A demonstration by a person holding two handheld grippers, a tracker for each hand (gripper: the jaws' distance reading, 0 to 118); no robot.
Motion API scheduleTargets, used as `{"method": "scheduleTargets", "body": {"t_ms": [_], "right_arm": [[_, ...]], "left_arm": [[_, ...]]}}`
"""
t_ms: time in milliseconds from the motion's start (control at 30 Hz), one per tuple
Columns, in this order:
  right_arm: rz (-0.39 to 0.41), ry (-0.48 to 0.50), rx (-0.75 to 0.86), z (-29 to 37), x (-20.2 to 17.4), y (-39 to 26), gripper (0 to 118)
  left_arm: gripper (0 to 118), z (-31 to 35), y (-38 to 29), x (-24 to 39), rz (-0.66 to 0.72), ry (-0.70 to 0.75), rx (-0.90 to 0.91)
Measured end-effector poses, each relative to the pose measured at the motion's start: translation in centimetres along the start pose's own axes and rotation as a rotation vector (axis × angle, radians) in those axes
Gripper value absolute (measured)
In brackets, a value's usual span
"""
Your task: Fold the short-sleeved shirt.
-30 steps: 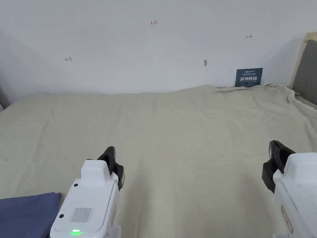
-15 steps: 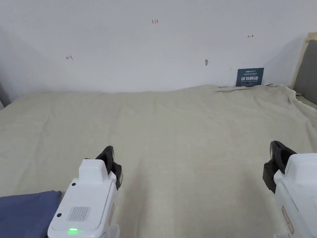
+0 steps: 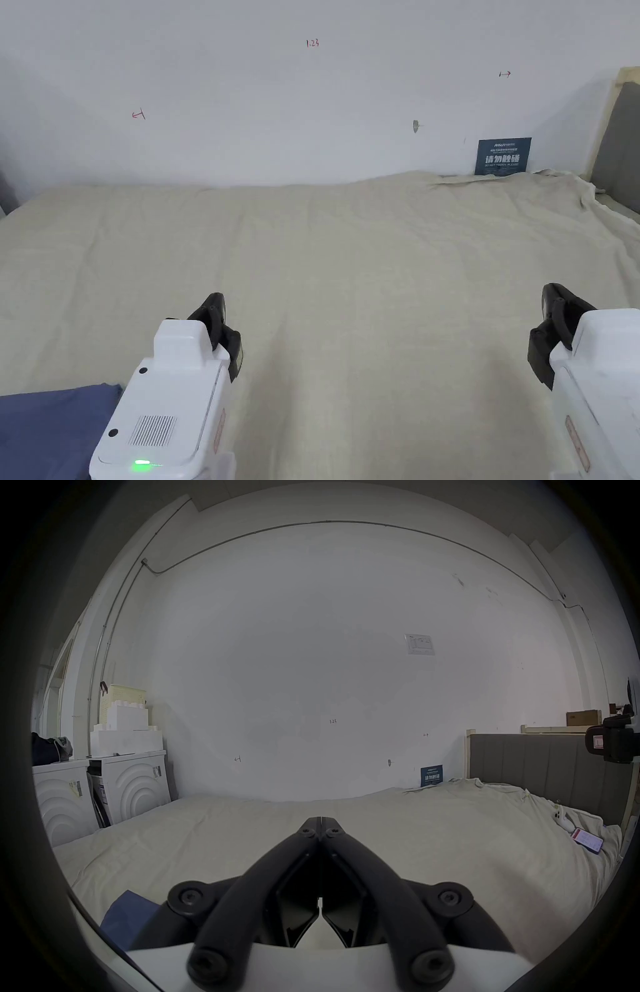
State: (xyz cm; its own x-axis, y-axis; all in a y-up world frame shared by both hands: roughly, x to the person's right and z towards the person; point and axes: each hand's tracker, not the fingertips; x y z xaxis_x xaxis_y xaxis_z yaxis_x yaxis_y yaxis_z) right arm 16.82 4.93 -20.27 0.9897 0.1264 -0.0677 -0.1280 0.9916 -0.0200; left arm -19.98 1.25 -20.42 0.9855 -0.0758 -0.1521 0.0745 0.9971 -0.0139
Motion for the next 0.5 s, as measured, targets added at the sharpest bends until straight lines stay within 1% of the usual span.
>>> {"method": "scheduleTargets", "body": {"t_ms": [500], "right_arm": [[0.006, -0.004, 0.007, -0.17, -0.05, 0.09, 1]], "left_arm": [[0, 0.03, 0.06, -0.32, -0.004, 0.008, 0.007]]}}
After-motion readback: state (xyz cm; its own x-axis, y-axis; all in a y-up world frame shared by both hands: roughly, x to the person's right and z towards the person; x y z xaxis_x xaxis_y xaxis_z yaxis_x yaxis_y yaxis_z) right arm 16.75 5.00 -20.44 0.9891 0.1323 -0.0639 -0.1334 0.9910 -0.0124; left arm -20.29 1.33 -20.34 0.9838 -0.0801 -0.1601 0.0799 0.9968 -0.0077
